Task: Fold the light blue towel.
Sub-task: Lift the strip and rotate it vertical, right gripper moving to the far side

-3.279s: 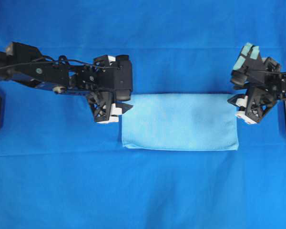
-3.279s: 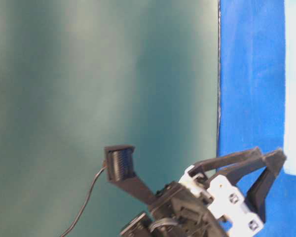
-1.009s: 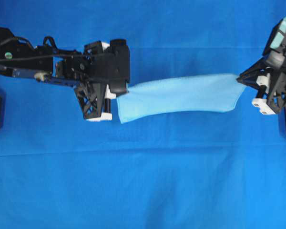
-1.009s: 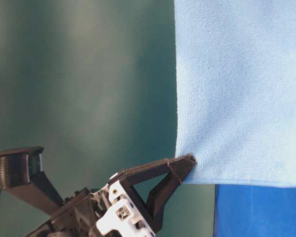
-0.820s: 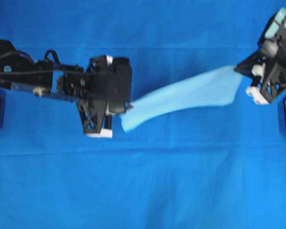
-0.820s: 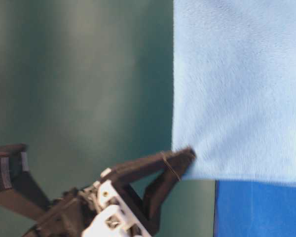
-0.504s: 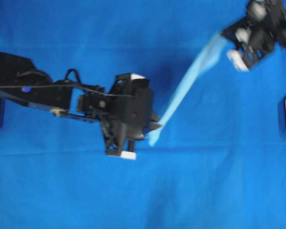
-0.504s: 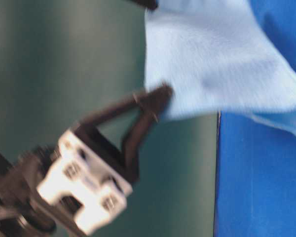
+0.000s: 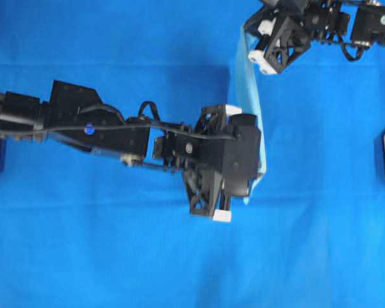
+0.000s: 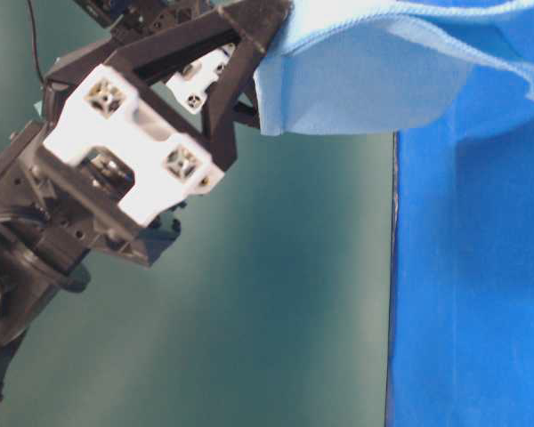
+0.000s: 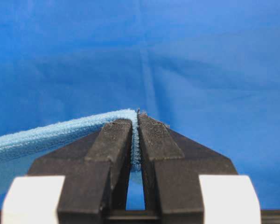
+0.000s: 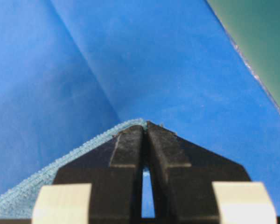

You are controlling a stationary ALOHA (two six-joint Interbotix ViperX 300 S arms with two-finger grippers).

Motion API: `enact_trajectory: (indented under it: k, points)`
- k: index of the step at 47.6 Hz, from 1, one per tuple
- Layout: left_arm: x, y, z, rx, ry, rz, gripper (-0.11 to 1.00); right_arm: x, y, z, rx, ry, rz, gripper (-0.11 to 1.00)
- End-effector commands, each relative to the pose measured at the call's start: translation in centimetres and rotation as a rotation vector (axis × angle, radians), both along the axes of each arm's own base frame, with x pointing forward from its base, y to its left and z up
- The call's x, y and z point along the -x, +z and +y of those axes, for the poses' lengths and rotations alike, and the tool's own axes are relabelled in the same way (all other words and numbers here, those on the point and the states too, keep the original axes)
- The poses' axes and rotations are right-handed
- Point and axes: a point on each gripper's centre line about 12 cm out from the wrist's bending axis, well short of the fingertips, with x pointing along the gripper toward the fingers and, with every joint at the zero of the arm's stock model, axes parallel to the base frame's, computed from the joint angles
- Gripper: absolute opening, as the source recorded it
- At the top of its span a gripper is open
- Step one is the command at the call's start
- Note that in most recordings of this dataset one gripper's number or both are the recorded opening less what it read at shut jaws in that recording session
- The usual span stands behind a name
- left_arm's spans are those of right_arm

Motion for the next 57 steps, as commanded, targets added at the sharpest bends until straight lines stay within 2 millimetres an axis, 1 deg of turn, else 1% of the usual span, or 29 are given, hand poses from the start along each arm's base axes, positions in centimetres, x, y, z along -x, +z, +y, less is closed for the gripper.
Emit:
enact_trajectory:
  k: [1, 6, 12, 18, 25, 29, 33, 37, 40, 46, 53, 57]
  points:
    - [0.2, 2.4, -3.8, 0.014, -0.076, -0.069, 0.04, 0.4, 1.4, -1.2, 0.025, -0.029, -0.023, 0.02]
    - [-0.6, 1.9, -3.7, 0.01, -0.075, -0.099, 0.04, 1.3, 1.1, -1.0, 0.022, -0.04, -0.009, 0.02]
    - [-2.0, 1.4, -3.5, 0.011, -0.067, -0.144, 0.04, 3.1, 0.9, -0.7, 0.015, -0.062, -0.006, 0.02]
    - [-4.3, 1.2, -3.6, 0.011, -0.063, -0.191, 0.04, 5.6, 0.9, 0.1, 0.012, -0.088, 0.002, 0.02]
    - [-6.7, 0.4, -3.9, -0.008, -0.074, -0.213, 0.04, 7.7, 0.4, 0.9, 0.004, -0.109, 0.034, 0.02]
    - [-8.0, -0.3, -4.1, -0.006, -0.072, -0.223, 0.03, 8.3, -0.2, 1.1, -0.005, -0.118, 0.061, 0.02]
    - [-8.6, -0.7, -4.0, -0.006, -0.068, -0.226, 0.04, 8.5, -0.8, 1.2, -0.012, -0.118, 0.08, 0.02]
    - [-8.7, -1.2, -3.7, -0.006, -0.063, -0.22, 0.04, 8.2, -1.3, 1.1, -0.017, -0.111, 0.088, 0.02]
    - [-8.4, -1.5, -3.6, -0.008, -0.062, -0.211, 0.03, 7.7, -1.7, 1.0, -0.02, -0.1, 0.085, 0.02]
    - [-7.2, -2.5, -3.4, 0.011, -0.05, -0.195, 0.04, 5.8, -3.2, 0.5, -0.03, -0.061, 0.069, 0.02]
    - [-4.3, -4.3, -3.1, 0.029, -0.041, -0.21, 0.03, 3.0, -5.2, -0.3, -0.048, -0.015, 0.059, 0.02]
    - [-2.1, -5.2, -3.1, 0.056, -0.031, -0.222, 0.04, 1.1, -6.2, -0.5, -0.058, 0.015, 0.047, 0.02]
